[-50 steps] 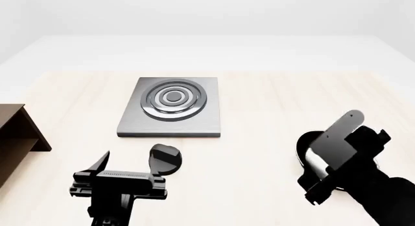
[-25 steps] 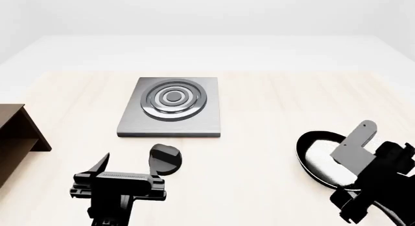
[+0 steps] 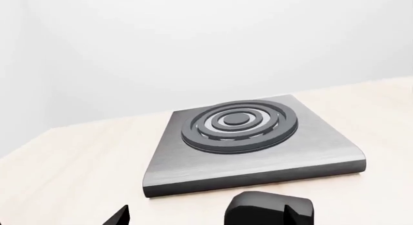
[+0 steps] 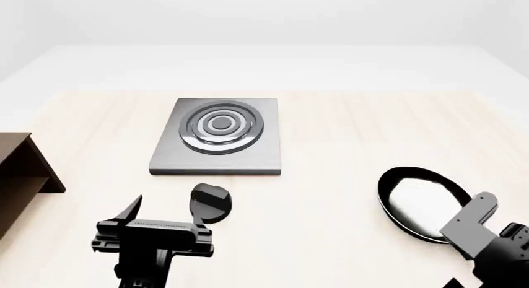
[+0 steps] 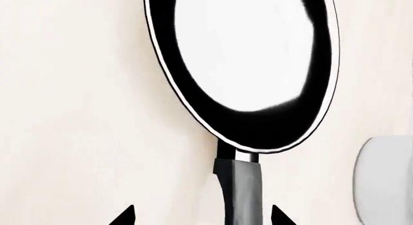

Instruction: Turn on the stove and put the frying pan on it.

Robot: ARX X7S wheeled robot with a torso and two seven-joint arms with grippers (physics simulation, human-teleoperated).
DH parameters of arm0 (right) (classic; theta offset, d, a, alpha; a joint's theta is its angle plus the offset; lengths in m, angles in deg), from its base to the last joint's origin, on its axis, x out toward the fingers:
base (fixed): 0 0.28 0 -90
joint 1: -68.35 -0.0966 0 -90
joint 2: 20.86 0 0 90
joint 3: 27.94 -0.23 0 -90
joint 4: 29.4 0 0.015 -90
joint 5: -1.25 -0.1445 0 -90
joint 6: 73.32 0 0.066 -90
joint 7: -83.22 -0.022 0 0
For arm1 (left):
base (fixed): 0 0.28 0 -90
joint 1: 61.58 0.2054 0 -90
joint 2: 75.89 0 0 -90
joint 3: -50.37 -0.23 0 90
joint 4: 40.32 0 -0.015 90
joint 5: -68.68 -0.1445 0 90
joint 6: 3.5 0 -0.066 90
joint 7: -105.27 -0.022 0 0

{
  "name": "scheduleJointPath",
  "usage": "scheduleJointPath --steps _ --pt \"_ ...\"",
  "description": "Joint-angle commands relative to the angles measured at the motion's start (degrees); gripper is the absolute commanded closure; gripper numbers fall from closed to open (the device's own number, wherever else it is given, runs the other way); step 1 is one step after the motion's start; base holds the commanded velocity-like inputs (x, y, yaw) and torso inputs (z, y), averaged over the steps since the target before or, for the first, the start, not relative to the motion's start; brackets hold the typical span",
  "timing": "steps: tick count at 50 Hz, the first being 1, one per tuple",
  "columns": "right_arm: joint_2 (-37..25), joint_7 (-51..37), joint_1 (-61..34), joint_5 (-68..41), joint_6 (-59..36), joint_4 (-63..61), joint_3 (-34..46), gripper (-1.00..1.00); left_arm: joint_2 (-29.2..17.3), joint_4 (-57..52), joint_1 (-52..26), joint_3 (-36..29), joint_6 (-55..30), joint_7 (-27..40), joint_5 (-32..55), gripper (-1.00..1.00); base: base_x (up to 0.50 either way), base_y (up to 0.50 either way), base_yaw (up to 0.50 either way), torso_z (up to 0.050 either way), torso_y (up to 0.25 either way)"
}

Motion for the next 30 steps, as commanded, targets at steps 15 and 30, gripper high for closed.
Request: scheduleJointPath --steps 15,30 --pt "0.87 -2.57 7.38 3.90 12.72 15.03 -2.99 -1.00 0.51 0.53 -0.63 -1.68 -0.33 -0.92 -1.83 -1.00 0.00 0.00 0.00 0.000 0.000" --pt "1.93 -1.77 6.98 6.82 17.37 15.65 0.29 1.00 0.16 0.64 -0.55 -1.84 -0.08 -0.55 -1.68 -1.00 0.00 0.00 0.00 0.000 0.000"
